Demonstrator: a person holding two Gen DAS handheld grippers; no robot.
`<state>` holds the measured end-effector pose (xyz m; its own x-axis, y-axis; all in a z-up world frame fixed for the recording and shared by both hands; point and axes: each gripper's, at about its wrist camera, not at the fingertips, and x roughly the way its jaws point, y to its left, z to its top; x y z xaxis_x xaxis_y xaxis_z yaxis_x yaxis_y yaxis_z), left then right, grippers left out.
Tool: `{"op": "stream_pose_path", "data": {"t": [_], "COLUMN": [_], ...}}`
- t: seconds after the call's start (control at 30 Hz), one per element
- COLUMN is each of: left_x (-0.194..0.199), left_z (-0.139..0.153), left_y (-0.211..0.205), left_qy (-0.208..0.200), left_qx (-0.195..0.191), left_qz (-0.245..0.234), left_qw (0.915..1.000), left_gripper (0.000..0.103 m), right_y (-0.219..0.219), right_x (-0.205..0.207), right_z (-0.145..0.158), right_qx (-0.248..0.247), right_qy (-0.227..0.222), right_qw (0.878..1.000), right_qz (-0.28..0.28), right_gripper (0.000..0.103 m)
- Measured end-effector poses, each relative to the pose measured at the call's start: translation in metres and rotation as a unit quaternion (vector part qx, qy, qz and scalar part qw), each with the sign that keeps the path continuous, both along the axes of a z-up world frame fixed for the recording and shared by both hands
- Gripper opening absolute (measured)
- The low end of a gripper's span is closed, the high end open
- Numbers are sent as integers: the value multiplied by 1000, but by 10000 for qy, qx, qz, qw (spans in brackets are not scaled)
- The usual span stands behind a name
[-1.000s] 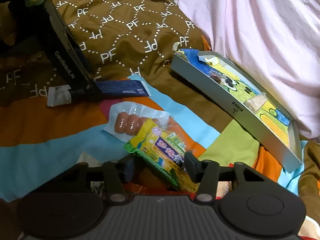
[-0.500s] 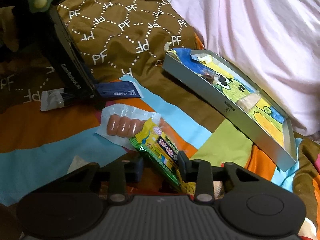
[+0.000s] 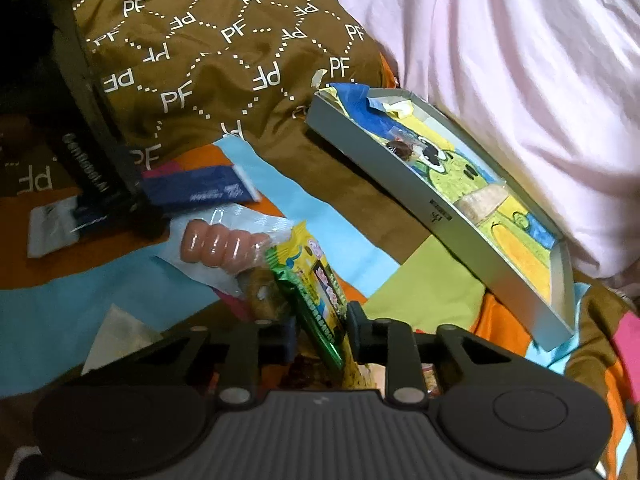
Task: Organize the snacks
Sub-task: 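Grasp the blue stick pack with the left gripper while the right gripper grasps the yellow biscuit pack, then carry both packs to the grey tray and open both grippers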
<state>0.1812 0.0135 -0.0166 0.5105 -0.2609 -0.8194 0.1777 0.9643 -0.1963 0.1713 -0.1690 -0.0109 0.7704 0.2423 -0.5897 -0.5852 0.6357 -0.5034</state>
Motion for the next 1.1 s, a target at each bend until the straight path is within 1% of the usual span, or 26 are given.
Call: {"op": "stream_pose_path", "data": {"t": [0.07, 0.17, 0.27, 0.33, 0.4, 0.5, 0.67, 0.73, 0.87, 0.93, 1.03, 1.1], "left_x": [-5, -11, -12, -12, -14, -14, -8, -4, 12, 23, 38, 51], "left_z": [1, 2, 5, 8, 12, 20, 33, 41, 60, 72, 86, 97], "left_y": [-6, -14, -20, -20, -20, -21, -19, -17, -15, -16, -21, -25], "left_qy": [73, 101, 94, 73, -3, -257, -550, -671, -915, -1157, -1530, -1765], "left_qx": [-55, -76, -105, -148, -147, 18, 173, 189, 47, -8, 6, -42], "left_qz": [-89, -201, -183, -130, -88, 47, 315, 425, 691, 821, 926, 994], "left_qw": [9999, 9997, 9997, 9998, 9999, 9997, 9978, 9967, 9934, 9899, 9839, 9793], "left_gripper": [31, 31, 31, 30, 30, 30, 29, 29, 30, 29, 30, 30], "right_y": [-1, 0, 2, 2, 3, 4, 5, 5, 5, 4, 2, 1], "right_x": [-1, 1, -2, -5, -12, -26, -47, -48, -35, -24, -5, 10], "right_z": [0, -3, -4, -3, -3, -5, -1, 5, 24, 33, 51, 66], "right_qx": [-120, -334, -469, -595, -839, -1200, -1427, -1408, -1191, -1082, -930, -729], "right_qy": [-45, 5, -78, -230, -430, -780, -1332, -1529, -1719, -1799, -1879, -1969], "right_qw": [9999, 9994, 9988, 9978, 9947, 9865, 9732, 9700, 9728, 9743, 9763, 9771], "right_qz": [15, 3, 86, 198, 418, 799, 1212, 1263, 999, 821, 543, 351], "right_gripper": [24, 25, 23, 16, 13, 13, 13, 13, 13, 13, 13, 13]}}
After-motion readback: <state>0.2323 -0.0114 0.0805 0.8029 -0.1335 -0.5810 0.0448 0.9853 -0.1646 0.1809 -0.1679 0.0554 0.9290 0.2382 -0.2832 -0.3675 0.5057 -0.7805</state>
